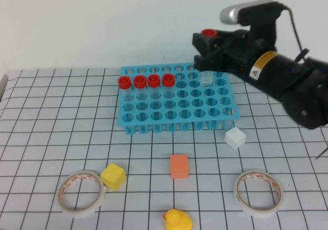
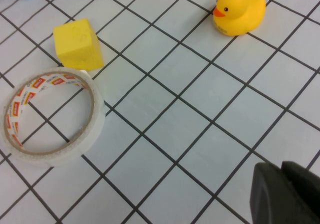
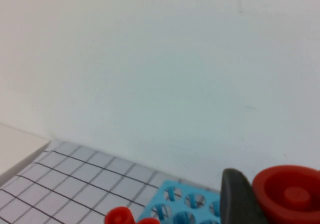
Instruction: Place the test tubes
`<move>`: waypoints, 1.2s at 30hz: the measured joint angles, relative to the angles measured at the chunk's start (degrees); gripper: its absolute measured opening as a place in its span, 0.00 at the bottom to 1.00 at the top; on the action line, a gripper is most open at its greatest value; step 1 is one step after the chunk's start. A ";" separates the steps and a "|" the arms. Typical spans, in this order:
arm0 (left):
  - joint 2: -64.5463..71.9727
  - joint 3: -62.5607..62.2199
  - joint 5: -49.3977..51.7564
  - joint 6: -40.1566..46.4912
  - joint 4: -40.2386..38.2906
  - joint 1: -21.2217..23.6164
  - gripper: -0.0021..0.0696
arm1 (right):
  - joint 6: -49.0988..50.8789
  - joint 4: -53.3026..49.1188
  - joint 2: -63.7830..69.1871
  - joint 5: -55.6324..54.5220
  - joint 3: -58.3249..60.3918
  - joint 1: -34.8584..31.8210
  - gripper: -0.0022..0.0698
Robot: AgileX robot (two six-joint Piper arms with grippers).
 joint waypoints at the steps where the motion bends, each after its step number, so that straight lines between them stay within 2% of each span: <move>1: 0.00 0.00 0.00 0.00 0.00 0.00 0.04 | -0.27 -0.61 0.73 -2.06 0.00 0.00 0.42; 9: -0.14 0.00 0.00 0.00 0.00 0.00 0.04 | -1.91 -4.58 8.68 -13.54 0.00 0.00 0.42; 36: -0.14 0.00 0.11 0.08 -0.08 0.00 0.04 | -5.17 -3.47 23.61 -16.30 -12.14 -0.84 0.42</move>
